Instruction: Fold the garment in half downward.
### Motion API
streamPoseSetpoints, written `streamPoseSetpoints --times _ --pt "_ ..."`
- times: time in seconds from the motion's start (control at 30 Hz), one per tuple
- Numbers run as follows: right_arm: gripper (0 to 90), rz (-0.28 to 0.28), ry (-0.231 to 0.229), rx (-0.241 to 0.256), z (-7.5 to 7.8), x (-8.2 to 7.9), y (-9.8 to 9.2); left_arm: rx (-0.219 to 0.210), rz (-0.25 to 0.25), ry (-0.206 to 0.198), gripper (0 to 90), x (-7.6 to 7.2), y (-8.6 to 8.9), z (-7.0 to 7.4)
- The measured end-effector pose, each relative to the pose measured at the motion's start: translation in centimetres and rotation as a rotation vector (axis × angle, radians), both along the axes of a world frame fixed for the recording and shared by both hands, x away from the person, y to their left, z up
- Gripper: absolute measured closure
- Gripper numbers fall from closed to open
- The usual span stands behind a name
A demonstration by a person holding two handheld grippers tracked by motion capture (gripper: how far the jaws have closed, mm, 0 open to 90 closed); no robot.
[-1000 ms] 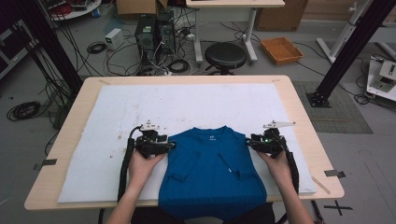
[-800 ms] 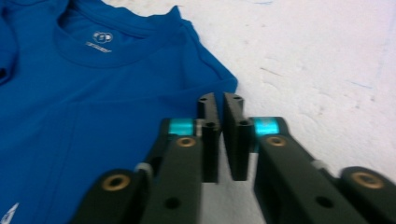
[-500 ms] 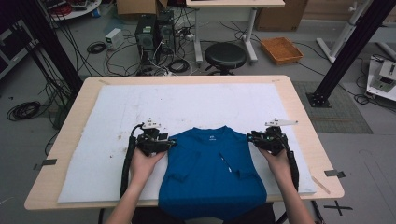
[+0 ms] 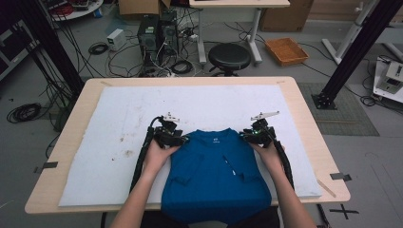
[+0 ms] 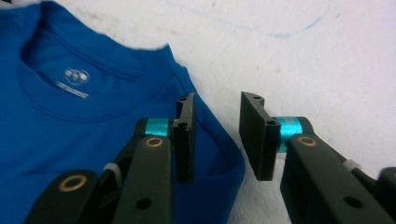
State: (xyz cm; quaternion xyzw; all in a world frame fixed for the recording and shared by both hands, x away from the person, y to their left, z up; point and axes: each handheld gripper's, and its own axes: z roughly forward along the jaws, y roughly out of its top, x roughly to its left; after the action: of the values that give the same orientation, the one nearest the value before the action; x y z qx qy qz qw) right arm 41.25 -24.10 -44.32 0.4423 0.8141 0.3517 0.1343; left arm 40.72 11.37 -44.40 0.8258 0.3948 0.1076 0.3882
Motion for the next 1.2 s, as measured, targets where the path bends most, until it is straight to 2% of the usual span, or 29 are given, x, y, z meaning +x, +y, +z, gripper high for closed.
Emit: streamPoseSetpoints --times 0.03,0.07,0.1,0.13,0.2,0.3,0.33,0.37,0.4,0.47,0.5,0.57,0.6,0.63,0.7,0.73,0.83,0.93,1.03,1.2 --pt "84.2 0.004 -0.005 -0.015 0.1 -0.1 -0.1 0.003 0.008 -0.002 63.5 0.0 0.0 0.0" --pt "84.2 0.004 -0.005 -0.015 0.1 -0.1 -0.1 0.010 0.010 -0.002 63.5 0.0 0.1 0.1" --pt "88.0 0.017 -0.003 -0.021 0.1 -0.2 -0.1 0.016 0.011 -0.003 71.5 -0.1 0.1 0.1" --pt "88.0 0.017 -0.003 -0.021 0.1 -0.2 -0.1 0.025 0.012 -0.008 71.5 -0.1 0.0 0.1" --pt "88.3 0.016 -0.013 -0.027 0.2 -0.3 -0.1 0.033 0.016 -0.011 79.1 -0.2 0.0 0.2" --pt "87.1 0.009 -0.024 -0.019 0.4 -0.3 -0.3 0.017 0.012 -0.020 79.5 -0.2 0.1 0.4" --pt "81.4 0.005 -0.034 -0.011 0.5 -0.4 -0.3 0.006 0.006 -0.036 76.7 -0.2 0.1 0.5" --pt "76.9 0.004 -0.044 0.001 0.6 -0.3 -0.4 -0.009 0.011 -0.047 68.2 -0.1 0.0 0.5" --pt "74.1 0.004 -0.046 0.009 0.7 -0.3 -0.3 -0.021 0.002 -0.046 63.3 -0.1 -0.1 0.5" --pt "66.7 0.008 -0.042 0.009 0.7 0.0 -0.1 -0.002 -0.004 -0.045 61.3 0.1 -0.3 0.2" --pt "66.6 0.014 -0.035 0.013 0.7 0.1 0.0 0.011 -0.009 -0.028 60.0 0.2 -0.4 0.1" --pt "65.8 0.028 -0.023 0.013 0.5 0.4 0.4 0.021 -0.015 -0.027 59.7 0.1 -0.5 0.0" --pt "66.0 0.051 -0.019 0.000 0.2 0.5 0.8 0.024 -0.028 -0.028 67.7 0.0 -0.6 0.0" --pt "67.7 0.057 -0.015 -0.010 0.1 0.5 1.0 0.023 -0.035 -0.026 68.7 0.0 -0.7 0.0" --pt "69.3 0.064 -0.012 -0.018 0.0 0.5 1.2 0.055 -0.034 -0.046 71.1 -0.2 -1.0 0.1" --pt "73.1 0.067 -0.024 -0.029 0.0 0.4 1.3 0.058 -0.039 -0.047 74.6 -0.3 -1.1 0.0" --pt "87.1 0.094 -0.025 -0.031 0.1 0.2 1.4 0.042 -0.038 -0.037 85.9 -0.4 -1.2 0.0" --pt "88.1 0.101 -0.031 -0.035 0.1 0.2 1.4 0.046 -0.043 -0.046 86.9 -0.3 -1.3 0.0" --pt "89.3 0.089 -0.035 -0.012 0.2 0.5 1.2 0.040 -0.031 -0.065 87.3 0.0 -0.9 0.0" --pt "90.0 0.064 -0.049 0.057 0.9 1.8 0.7 0.012 -0.006 -0.060 87.4 1.3 -0.2 0.4"
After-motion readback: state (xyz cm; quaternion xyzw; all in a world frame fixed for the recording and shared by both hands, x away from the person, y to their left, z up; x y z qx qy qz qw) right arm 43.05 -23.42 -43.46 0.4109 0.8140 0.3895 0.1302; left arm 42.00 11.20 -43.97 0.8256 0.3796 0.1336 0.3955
